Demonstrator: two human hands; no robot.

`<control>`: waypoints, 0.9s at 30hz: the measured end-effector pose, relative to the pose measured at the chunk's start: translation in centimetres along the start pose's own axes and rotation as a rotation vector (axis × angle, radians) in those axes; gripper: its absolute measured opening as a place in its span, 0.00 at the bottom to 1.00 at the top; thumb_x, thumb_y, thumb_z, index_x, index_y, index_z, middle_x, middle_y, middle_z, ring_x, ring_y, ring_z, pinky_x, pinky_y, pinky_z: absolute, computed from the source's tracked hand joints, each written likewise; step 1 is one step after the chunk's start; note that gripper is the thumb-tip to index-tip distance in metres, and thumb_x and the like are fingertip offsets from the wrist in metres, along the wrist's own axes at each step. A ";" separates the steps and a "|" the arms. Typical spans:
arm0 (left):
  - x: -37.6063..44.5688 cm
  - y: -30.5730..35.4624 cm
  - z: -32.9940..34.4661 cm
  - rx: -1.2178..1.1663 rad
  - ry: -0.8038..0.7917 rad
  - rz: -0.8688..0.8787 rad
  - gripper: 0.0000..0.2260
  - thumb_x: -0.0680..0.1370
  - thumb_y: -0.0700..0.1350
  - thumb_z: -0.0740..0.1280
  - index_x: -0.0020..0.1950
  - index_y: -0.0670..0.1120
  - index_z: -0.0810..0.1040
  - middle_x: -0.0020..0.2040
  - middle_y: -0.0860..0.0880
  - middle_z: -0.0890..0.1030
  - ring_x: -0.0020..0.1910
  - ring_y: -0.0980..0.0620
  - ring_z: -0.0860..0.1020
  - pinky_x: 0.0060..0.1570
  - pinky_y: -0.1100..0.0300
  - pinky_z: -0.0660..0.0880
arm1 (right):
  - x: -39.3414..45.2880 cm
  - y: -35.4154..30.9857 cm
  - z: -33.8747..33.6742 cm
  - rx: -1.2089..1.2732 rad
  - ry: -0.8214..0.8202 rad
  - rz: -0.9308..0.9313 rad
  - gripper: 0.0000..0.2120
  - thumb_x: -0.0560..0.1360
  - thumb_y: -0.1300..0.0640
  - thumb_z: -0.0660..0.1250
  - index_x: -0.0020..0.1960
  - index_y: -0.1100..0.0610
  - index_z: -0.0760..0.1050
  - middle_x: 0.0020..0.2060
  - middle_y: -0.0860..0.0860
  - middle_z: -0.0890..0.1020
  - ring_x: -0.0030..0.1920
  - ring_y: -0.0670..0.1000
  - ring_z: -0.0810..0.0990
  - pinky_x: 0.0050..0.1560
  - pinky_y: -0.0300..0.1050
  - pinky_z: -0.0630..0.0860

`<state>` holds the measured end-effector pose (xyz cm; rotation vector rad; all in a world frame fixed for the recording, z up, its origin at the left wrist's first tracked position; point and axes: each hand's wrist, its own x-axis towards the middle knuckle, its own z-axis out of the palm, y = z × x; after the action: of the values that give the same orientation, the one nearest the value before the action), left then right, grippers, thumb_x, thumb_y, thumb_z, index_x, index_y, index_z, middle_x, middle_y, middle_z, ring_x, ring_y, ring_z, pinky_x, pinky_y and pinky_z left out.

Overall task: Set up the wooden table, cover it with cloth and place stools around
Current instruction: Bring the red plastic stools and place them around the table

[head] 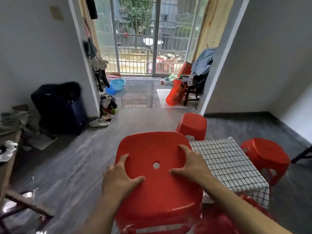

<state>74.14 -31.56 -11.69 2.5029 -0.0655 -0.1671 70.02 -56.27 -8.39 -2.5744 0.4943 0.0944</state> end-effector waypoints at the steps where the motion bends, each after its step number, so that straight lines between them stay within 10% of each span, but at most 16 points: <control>1: 1.5 -0.3 -0.3 -0.003 -0.009 0.018 0.47 0.56 0.70 0.73 0.73 0.62 0.61 0.60 0.48 0.79 0.60 0.46 0.76 0.60 0.51 0.74 | 0.9 -0.6 0.3 0.001 0.011 0.013 0.55 0.55 0.36 0.80 0.76 0.45 0.59 0.66 0.52 0.75 0.64 0.53 0.76 0.65 0.48 0.73; 27: 33.0 0.3 11.7 0.095 -0.270 0.035 0.40 0.63 0.59 0.77 0.71 0.61 0.64 0.58 0.43 0.75 0.56 0.41 0.76 0.58 0.47 0.75 | 26.5 3.0 9.7 0.153 -0.032 0.410 0.53 0.59 0.38 0.79 0.77 0.41 0.54 0.65 0.56 0.69 0.63 0.56 0.75 0.66 0.48 0.71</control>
<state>105.21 -41.48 -24.30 2.5556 -0.2325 -0.4977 93.92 -62.48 -22.45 -2.2854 0.9711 0.2301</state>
